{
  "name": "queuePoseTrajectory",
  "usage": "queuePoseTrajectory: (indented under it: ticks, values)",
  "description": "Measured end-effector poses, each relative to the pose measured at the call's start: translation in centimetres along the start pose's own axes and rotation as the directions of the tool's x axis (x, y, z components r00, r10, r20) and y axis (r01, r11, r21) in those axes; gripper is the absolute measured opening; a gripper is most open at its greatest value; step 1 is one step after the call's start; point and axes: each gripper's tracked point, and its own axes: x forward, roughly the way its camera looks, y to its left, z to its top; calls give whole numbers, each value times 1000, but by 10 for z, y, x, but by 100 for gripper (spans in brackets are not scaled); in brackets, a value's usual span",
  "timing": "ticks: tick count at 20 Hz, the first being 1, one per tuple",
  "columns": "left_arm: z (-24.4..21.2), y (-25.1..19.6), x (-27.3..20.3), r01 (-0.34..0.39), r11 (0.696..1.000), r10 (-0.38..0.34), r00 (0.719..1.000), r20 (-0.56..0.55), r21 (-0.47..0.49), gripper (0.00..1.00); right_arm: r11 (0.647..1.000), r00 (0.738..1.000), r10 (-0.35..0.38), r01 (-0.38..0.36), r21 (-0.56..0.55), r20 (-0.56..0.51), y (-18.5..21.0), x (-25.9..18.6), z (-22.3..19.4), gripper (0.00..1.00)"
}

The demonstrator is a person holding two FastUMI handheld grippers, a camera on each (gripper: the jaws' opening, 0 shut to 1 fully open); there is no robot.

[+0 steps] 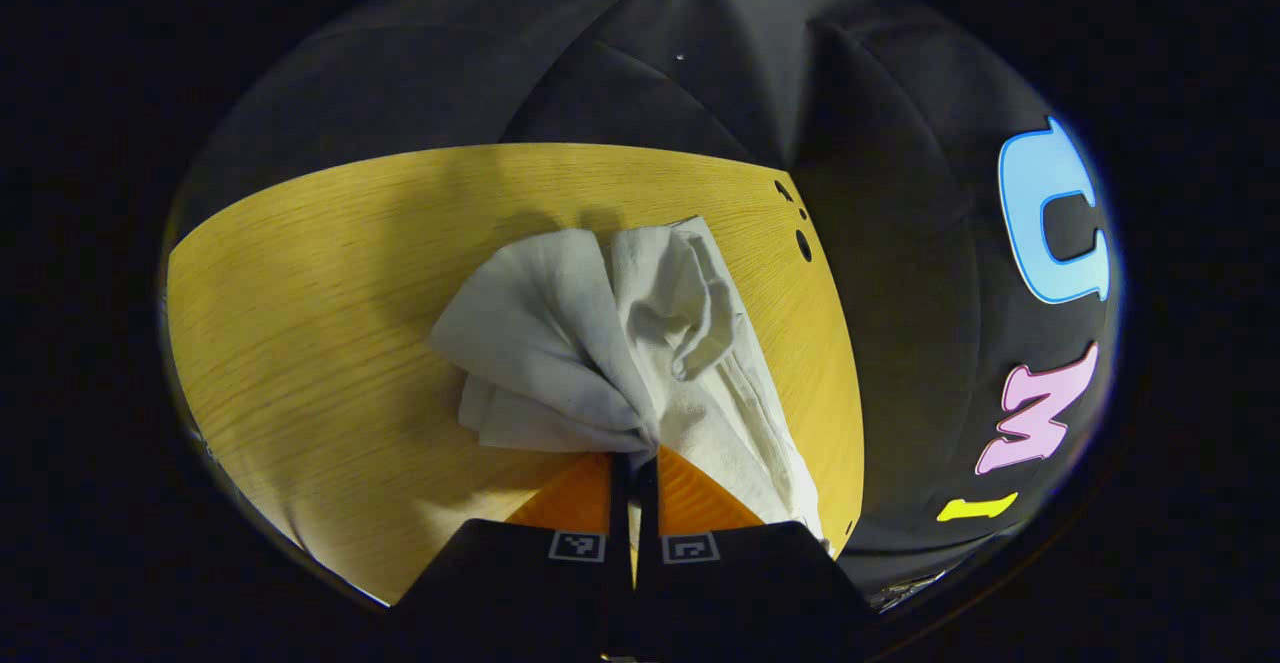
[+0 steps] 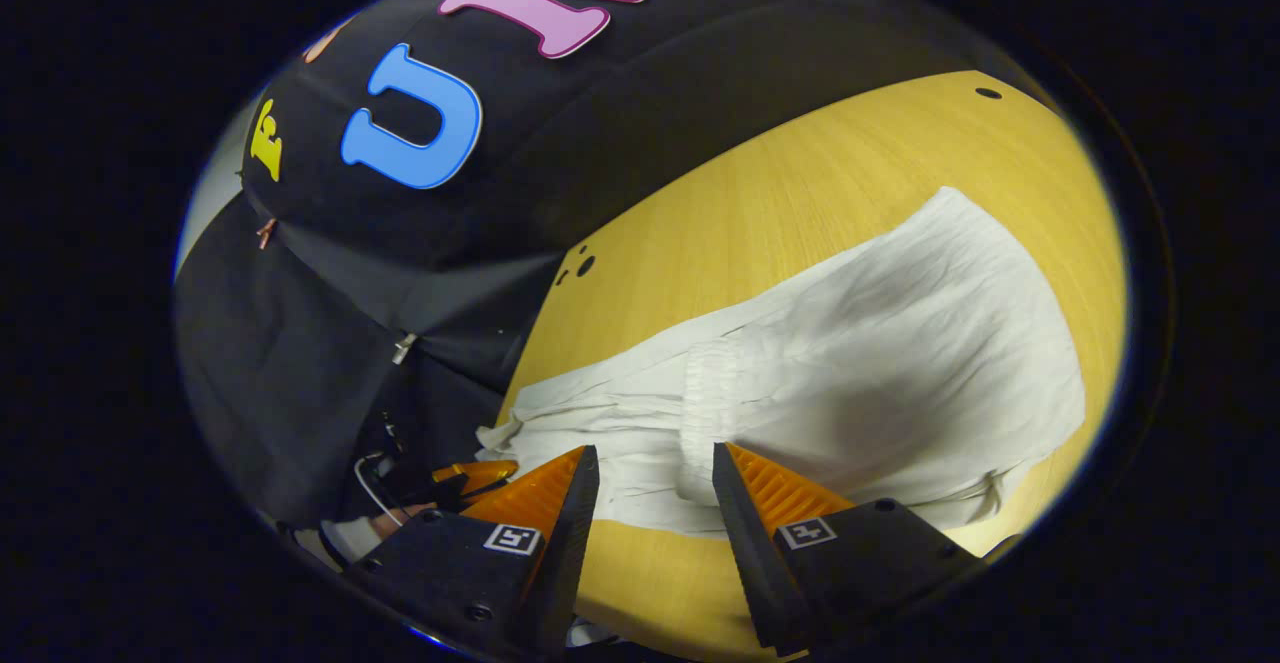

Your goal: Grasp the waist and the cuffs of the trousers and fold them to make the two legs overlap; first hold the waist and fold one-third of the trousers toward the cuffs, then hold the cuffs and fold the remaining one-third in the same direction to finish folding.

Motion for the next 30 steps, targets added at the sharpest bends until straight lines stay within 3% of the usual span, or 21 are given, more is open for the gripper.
queuePoseTrajectory:
  ticks: [5, 9, 16, 23, 30]
  values:
    - [1, -1, 0, 16, 1000, -16, 1000, 6, -24, 7, 999, 998, -37, 36, 10, 45, -19, -22, 21, 73]
    - [9, -14, -15, 121, 987, -115, 991, 68, -104, 6, 996, 990, -80, 73, 58, 118, -46, -59, 43, 73]
    - [27, -54, -27, 194, 972, -176, 975, 134, -135, 6, 975, 959, -184, 151, 161, 216, -102, -131, 73, 73]
    - [17, -115, -48, 235, 969, -246, 953, 177, 80, 6, 956, 936, -250, 199, 215, 249, -140, -175, 82, 73]
    - [-26, -192, -57, 288, 895, -356, 921, 157, 341, 6, 942, 921, -281, 211, 260, 271, -166, -200, 91, 73]
